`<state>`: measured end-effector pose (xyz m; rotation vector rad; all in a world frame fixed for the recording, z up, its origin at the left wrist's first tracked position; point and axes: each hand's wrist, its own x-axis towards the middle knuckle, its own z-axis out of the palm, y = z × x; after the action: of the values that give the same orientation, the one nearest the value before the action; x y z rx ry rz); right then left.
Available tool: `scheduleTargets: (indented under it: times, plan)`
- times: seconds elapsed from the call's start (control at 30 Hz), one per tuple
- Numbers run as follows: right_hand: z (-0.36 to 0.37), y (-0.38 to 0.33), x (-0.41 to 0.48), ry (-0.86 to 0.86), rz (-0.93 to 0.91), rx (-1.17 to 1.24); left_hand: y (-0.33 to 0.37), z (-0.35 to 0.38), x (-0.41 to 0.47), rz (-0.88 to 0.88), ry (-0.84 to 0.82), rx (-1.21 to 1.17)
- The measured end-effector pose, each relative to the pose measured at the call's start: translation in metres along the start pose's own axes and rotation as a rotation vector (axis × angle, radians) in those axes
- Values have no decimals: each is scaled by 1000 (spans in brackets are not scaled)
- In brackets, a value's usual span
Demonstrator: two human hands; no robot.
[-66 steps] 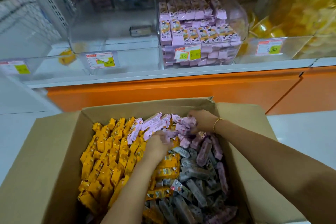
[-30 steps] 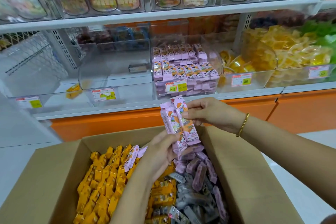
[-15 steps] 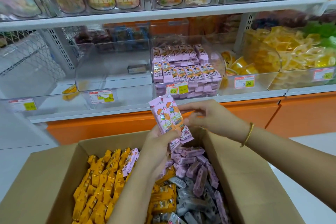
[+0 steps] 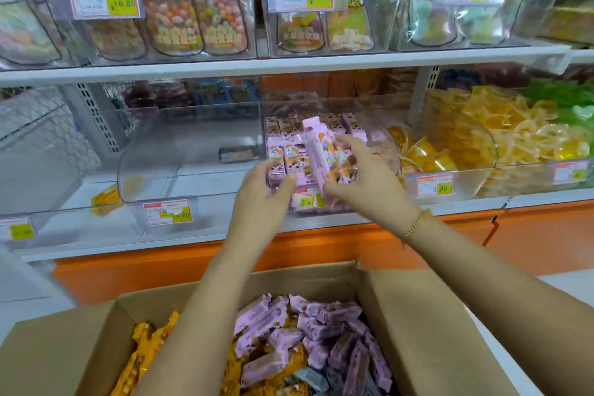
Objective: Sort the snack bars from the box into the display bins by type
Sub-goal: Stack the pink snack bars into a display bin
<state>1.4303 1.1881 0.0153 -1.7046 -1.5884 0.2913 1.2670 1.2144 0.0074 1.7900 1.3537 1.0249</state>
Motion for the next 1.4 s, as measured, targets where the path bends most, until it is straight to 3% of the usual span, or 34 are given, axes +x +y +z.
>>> scheduleTargets:
  times: [0.1,0.27,0.4,0.6,0.77,0.93,1.0,1.1,1.17,1.27,1.4]
  plan:
    - [11,12,54,-43,60,-238,-12,-4,21,20,4,264]
    - [44,21,107,-232,208,-533,-35,3,40,17,-127,318]
    - [51,14,95,-281,139,-607,-39,0,37,57,-149,322]
    - [58,-7,40,-246,22,-395,-36,-6,12,79,-181,319]
    - [68,10,-10,139,1,84,-65,-9,-39,34,-26,171]
    - [82,47,-61,282,-80,156,-133,4,-92,-122,6,153]
    - [98,72,-79,122,2,64,-160,16,-112,-187,-60,193]
    - [133,122,-103,-340,192,-242,-199,41,-137,-327,-184,214]
    - [153,152,-115,-513,247,-364,-222,57,-152,-429,-232,278]
    - [175,183,-126,-626,259,-474,-247,70,-172,-561,-265,355]
    - [202,204,-137,-658,248,-572,-265,78,-191,-602,-329,361]
